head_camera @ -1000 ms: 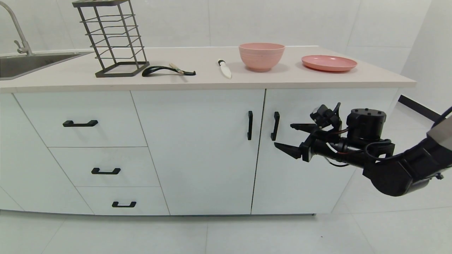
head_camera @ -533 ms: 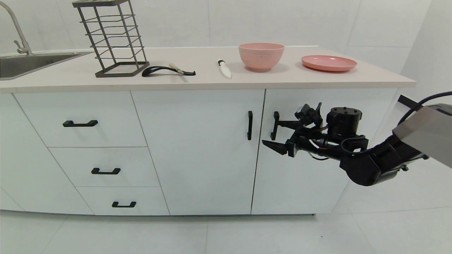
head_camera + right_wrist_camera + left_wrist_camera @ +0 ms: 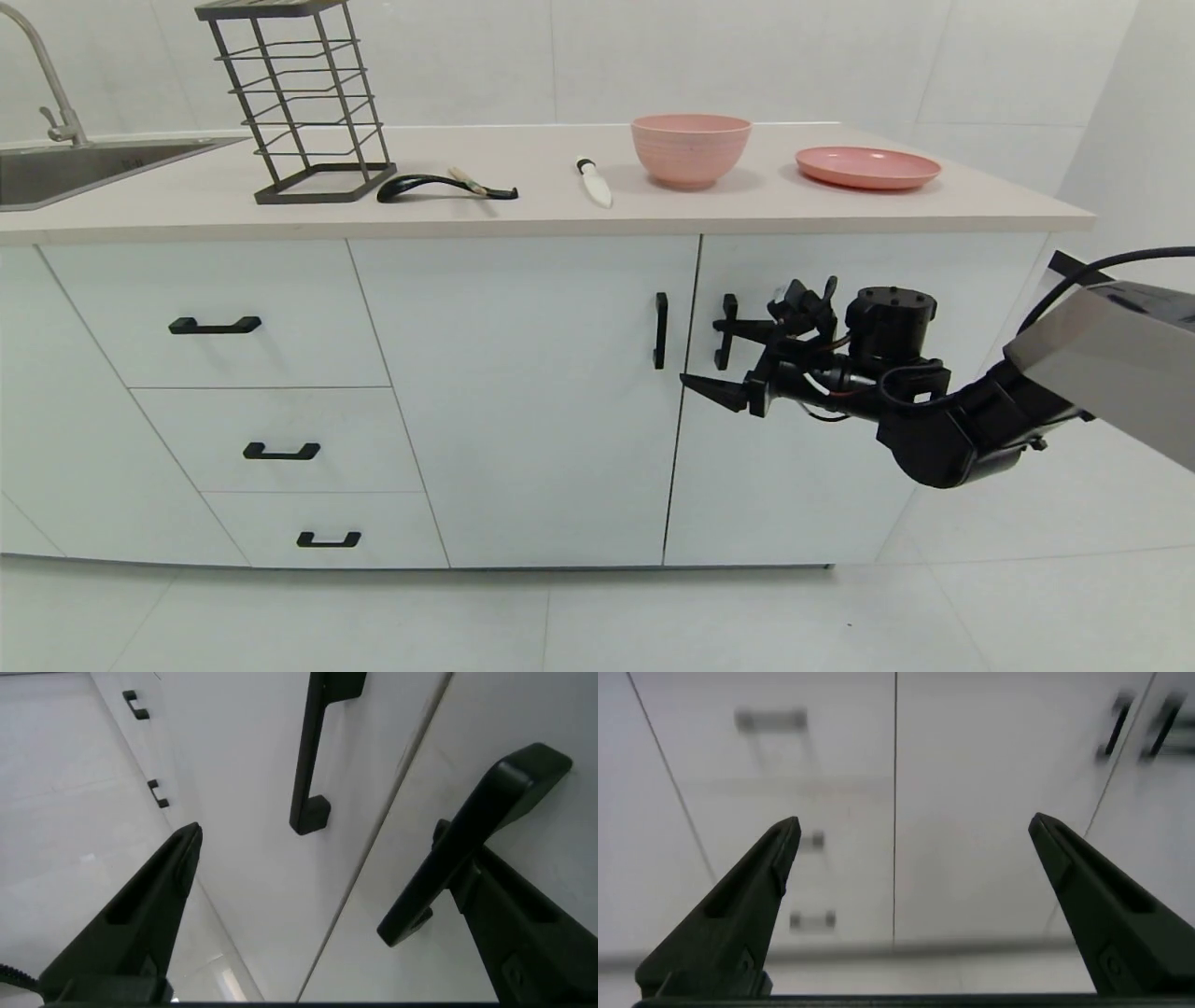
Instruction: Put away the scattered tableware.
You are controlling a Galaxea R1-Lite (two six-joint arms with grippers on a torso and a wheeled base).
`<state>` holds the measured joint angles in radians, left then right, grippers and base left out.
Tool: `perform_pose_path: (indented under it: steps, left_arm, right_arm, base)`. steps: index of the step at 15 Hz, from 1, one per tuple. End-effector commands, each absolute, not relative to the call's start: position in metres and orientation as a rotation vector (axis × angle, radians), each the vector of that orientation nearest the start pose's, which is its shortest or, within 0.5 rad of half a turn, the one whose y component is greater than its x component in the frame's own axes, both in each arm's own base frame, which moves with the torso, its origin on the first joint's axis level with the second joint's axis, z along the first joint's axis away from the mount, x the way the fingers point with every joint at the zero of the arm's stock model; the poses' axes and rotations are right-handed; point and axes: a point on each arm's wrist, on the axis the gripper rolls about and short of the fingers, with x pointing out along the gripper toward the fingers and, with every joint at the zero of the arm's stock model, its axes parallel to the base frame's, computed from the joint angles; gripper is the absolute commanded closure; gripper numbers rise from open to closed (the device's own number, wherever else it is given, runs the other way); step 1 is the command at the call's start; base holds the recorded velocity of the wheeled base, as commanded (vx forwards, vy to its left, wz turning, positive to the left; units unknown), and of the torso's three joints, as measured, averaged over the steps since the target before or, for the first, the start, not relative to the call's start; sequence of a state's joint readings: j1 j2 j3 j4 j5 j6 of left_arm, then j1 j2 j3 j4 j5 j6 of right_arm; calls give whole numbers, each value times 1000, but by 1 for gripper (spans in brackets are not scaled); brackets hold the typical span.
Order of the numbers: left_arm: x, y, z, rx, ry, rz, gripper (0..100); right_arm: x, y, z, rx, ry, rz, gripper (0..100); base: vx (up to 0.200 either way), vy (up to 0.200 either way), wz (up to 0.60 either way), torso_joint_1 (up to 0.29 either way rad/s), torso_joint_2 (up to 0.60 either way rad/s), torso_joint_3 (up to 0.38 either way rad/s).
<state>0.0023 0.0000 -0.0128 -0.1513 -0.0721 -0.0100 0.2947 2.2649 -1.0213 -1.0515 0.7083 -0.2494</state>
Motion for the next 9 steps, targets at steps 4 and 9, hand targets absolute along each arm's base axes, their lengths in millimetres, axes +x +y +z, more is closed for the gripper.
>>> perform_pose_path:
  steps: [4,9]
  left_arm:
    - [-34,-6,186,0,-268,-366,0]
    - [78,-31,229,-13,-66,-784,0]
  right_arm:
    - [358,126,88,-165,64,1124,0]
    - [293,108,102,-147,55,1213,0]
  base:
    - [0,0,0,0,0,0]
    - [0,0,0,0,0,0]
